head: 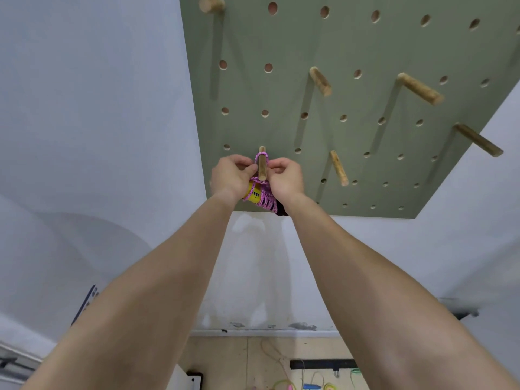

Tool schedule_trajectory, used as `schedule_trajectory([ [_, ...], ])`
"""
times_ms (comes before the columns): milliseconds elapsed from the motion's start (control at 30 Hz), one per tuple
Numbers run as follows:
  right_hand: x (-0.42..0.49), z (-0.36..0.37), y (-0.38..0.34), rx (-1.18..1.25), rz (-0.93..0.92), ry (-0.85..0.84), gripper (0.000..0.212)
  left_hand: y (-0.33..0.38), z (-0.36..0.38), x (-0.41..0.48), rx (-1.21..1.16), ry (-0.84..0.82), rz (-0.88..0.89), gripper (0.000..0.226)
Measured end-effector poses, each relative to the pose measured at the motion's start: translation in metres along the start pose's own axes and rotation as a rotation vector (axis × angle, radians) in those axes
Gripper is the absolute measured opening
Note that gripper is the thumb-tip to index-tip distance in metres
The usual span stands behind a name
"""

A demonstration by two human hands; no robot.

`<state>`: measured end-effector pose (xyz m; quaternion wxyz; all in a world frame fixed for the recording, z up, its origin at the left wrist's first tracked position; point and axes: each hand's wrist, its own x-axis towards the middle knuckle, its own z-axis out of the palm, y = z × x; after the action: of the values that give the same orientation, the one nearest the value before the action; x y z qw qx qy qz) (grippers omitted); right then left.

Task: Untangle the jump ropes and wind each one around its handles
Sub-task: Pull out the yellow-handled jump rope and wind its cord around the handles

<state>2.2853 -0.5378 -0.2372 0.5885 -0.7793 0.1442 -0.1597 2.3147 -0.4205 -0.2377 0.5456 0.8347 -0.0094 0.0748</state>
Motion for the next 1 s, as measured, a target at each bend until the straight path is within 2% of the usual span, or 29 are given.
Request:
schedule_trajectory([
  [33, -0.003, -0.003, -0.001, -0.037, -0.027, 0.000, 0.003, 0.000, -0.002, -0.004, 0.013, 0.002, 0.014, 0.008],
  [133, -0.012, -0.018, -0.002, -0.147, -0.078, -0.011, 0.025, -0.001, -0.013, -0.017, 0.075, -0.002, 0.022, 0.035],
  [233, -0.026, -0.037, -0.005, -0.271, -0.076, -0.068, 0.036, 0.002, -0.026, -0.036, 0.175, -0.039, 0.028, 0.046],
  [367, -0.049, -0.070, -0.018, -0.592, -0.120, -0.175, 0.047, 0.023, -0.038, -0.071, 0.430, -0.101, 0.063, 0.034],
  [433, -0.063, -0.089, -0.029, -0.773, -0.185, -0.224, 0.045, 0.037, -0.041, -0.088, 0.525, -0.132, 0.079, 0.025],
  [533, -0.083, -0.119, -0.045, -0.971, -0.310, -0.267, 0.043, 0.058, -0.041, -0.117, 0.658, -0.142, 0.122, 0.024],
  [600, -0.096, -0.140, -0.053, -1.027, -0.370, -0.284, 0.045, 0.071, -0.037, -0.139, 0.757, -0.141, 0.172, 0.019],
  [733, -0.121, -0.178, -0.060, -1.076, -0.417, -0.307, 0.051, 0.090, -0.028, -0.177, 0.900, -0.132, 0.236, 0.033],
  [1000, -0.160, -0.217, -0.053, -1.169, -0.449, -0.328, 0.048, 0.103, -0.020, -0.225, 0.905, -0.156, 0.260, 0.022],
])
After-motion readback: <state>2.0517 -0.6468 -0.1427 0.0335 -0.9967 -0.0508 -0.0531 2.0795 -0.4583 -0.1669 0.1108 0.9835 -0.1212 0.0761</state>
